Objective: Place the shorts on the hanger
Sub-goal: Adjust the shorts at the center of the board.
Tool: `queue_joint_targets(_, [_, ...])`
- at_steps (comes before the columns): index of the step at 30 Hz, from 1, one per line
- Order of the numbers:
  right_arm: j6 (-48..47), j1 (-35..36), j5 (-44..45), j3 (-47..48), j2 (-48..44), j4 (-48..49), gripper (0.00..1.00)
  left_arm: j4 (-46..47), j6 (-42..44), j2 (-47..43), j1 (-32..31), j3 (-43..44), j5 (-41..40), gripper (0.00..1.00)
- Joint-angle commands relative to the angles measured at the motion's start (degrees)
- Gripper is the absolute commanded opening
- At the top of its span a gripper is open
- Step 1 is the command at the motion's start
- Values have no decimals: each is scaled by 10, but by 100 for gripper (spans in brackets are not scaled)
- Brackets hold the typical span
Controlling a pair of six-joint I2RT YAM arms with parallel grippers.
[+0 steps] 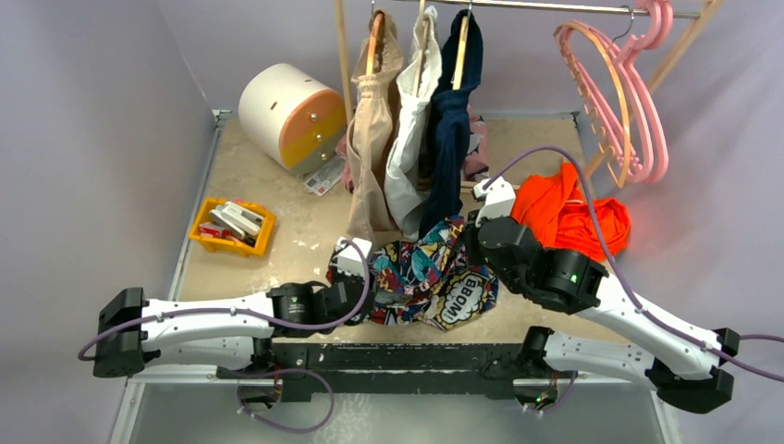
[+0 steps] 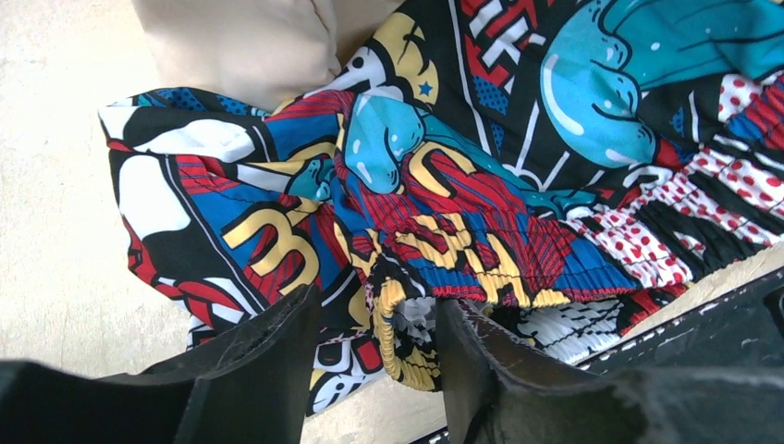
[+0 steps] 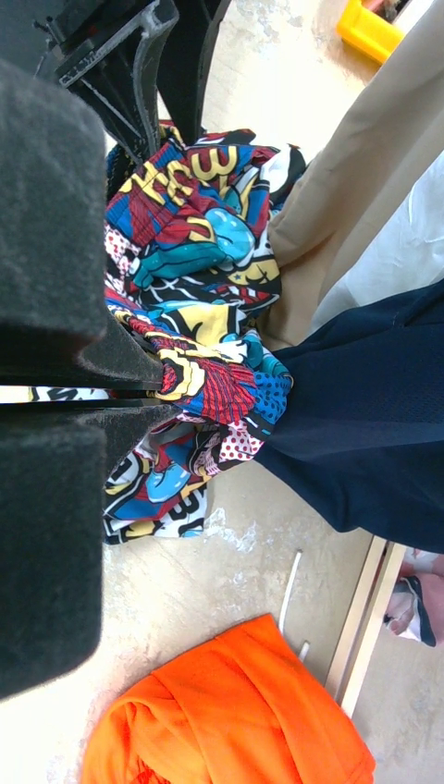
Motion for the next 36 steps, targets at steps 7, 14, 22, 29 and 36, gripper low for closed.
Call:
queue_joint_targets(7, [-16,-1,-9,5,-5,16,0,34,78,13,1,30,34,52])
queue_joint_targets(14, [-24,-1,-16,2,-8,21,0,27,122,3,1,39,36,51])
queue_joint_targets(22, [-34,-1,-26,-6,-8,32,0,34,126,19,1,41,25,40])
queue_joint_targets(29, [-41,-1,-34,-2,-9,37,0,35,135,25,1,50,16,15])
queue_joint_targets(36, [-44,-1,-7,67,-12,18,0,-112,86,-57,1,175,-113,0])
